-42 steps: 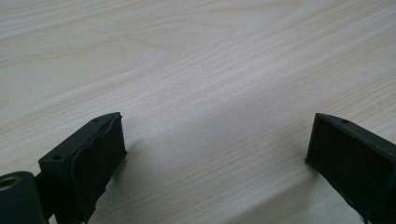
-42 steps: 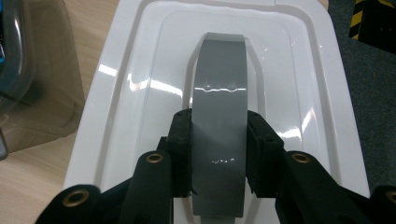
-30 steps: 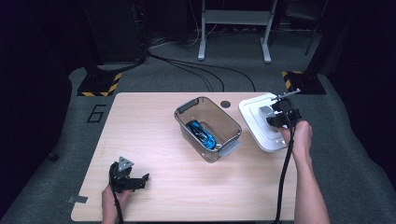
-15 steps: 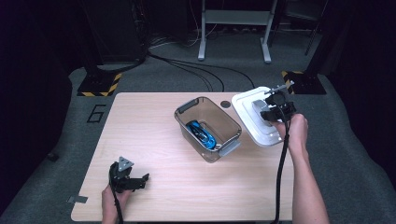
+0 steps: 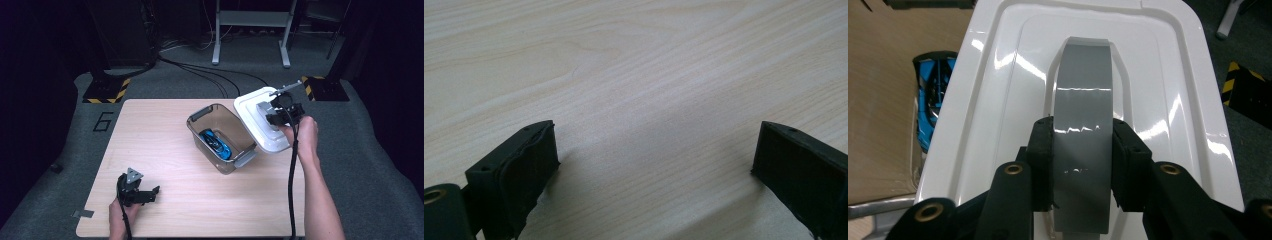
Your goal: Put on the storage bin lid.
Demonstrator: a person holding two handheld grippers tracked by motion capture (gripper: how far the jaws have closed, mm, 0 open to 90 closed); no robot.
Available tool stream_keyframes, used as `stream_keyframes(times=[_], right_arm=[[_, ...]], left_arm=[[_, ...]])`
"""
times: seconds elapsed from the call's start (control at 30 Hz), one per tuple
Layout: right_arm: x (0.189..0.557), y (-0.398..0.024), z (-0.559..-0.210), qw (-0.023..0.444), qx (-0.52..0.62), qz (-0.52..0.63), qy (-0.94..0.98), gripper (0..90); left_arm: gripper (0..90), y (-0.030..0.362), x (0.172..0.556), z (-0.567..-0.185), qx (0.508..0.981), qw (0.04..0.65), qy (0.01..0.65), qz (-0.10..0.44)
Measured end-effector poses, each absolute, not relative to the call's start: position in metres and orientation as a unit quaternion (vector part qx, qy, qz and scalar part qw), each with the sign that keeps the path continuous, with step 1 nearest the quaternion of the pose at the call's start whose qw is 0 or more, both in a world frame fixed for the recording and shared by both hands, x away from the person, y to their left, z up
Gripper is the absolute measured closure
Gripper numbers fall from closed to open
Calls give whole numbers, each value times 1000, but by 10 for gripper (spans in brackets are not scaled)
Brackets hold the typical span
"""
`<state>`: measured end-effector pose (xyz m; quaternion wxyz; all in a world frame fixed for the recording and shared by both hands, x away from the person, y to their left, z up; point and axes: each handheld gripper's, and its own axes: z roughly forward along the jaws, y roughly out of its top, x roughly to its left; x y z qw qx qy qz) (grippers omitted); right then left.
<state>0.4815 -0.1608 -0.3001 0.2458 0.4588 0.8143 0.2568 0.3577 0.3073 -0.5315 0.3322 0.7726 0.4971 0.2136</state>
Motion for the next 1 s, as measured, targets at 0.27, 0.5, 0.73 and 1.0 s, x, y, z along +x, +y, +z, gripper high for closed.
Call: stream_keyframes(times=[0.27,0.5,0.73,1.0], right_arm=[[477,-134,-296,242,444,270,819,668],[474,-111,-295,236,421,274,832,668],[476,-82,-306,221,404,279,843,668],[481,-59,-318,205,388,286,852,668]], left_arm=[[43,307,358,-532,773,332,497,214],[43,308,357,-531,777,328,495,211],[42,308,357,-531,776,328,495,211],[42,307,358,-531,773,332,497,214]])
